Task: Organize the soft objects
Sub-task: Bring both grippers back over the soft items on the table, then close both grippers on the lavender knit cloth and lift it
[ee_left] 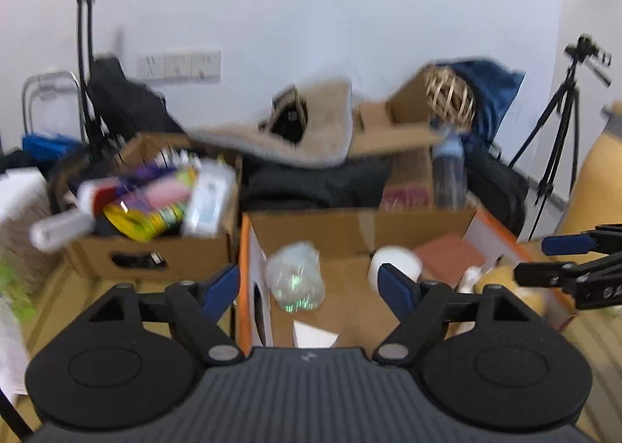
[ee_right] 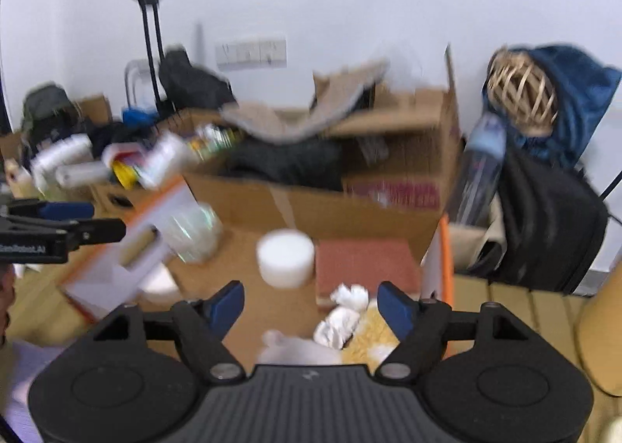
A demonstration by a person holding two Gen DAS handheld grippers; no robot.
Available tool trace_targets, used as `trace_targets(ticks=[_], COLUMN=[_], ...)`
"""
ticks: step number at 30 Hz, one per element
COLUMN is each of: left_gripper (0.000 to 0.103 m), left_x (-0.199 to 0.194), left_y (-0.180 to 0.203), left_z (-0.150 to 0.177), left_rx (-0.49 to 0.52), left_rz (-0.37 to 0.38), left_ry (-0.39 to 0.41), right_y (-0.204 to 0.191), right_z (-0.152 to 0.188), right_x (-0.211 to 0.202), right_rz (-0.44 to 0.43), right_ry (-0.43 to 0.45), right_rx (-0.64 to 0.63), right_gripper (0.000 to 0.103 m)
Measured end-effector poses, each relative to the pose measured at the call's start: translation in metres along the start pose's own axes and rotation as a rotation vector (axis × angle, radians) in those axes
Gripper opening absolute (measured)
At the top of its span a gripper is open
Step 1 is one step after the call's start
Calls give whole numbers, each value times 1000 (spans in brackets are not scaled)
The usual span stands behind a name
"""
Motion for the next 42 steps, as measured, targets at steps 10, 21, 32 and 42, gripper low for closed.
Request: trace_targets(ticks=[10,21,32,42], left_gripper=[93,103,103,103], left_x=[-173,-280,-300,-259], left_y=[31,48,34,18], left_z=[14,206,314,296], left_rx=[64,60,-36,-45], left_rz=[-12,9,-27,-44], left_ry=[211,299,187,166], right_y=[-20,-96,-150,-152], right_z=[34,231,341,330], right_x=[-174,-249,-255,-220], right_rz=[37,16,50,0], right_ry=[208,283,240,224], right_rx=[-5,-18,-32,50], right_gripper=[85,91,92,92])
Point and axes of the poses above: each gripper's, at about its wrist camera, not at the fingertips, and x roughly the way its jaws point, y to its right, z to its underside, the point moved 7 cm from there along x, roughly the way its jaws point, and after that the axes turned 15 degrees about -y, right-handed, at the moved point
